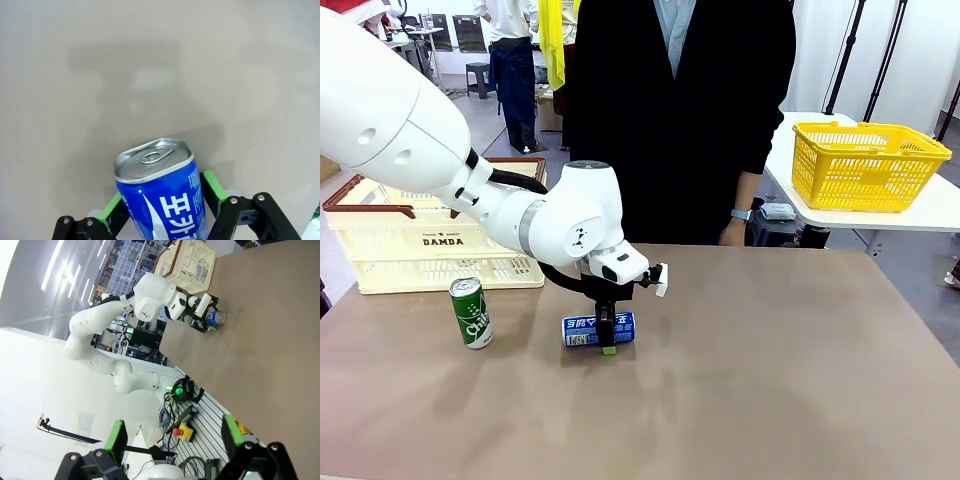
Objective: Place the drinks into the Shopping basket.
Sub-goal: Pick up one drink and place it into the Shopping basket.
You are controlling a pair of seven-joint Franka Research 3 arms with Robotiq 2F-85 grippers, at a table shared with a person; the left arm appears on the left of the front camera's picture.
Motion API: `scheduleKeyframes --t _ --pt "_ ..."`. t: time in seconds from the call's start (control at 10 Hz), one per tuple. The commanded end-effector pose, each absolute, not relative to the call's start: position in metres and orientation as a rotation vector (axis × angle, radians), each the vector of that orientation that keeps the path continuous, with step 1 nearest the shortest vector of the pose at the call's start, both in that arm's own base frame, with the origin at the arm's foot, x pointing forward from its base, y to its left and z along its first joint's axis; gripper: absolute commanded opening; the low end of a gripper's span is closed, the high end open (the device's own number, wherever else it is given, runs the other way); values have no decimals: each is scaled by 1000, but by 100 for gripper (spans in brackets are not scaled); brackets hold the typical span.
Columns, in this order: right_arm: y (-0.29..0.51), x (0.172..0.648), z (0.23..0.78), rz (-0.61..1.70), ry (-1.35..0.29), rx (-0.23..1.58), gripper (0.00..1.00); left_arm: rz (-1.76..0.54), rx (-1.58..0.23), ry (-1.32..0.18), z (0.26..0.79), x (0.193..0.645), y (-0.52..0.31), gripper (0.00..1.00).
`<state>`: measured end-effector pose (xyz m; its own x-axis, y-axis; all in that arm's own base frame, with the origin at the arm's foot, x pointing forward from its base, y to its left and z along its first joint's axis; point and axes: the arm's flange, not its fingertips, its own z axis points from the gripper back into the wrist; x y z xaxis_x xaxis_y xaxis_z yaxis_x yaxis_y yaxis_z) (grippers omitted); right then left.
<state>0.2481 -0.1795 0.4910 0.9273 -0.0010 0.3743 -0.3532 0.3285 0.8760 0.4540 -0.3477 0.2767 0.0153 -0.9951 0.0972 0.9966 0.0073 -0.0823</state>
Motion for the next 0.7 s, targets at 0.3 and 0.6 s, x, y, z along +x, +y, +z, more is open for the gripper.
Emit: scheduleKeyframes --t 0.3,0.6 --pt "-184 245 491 259 -331 1210 100 -1602 -147 -18 279 451 -337 0" --pt "-184 245 491 259 -331 1210 100 -1609 -146 -16 282 449 -336 0"
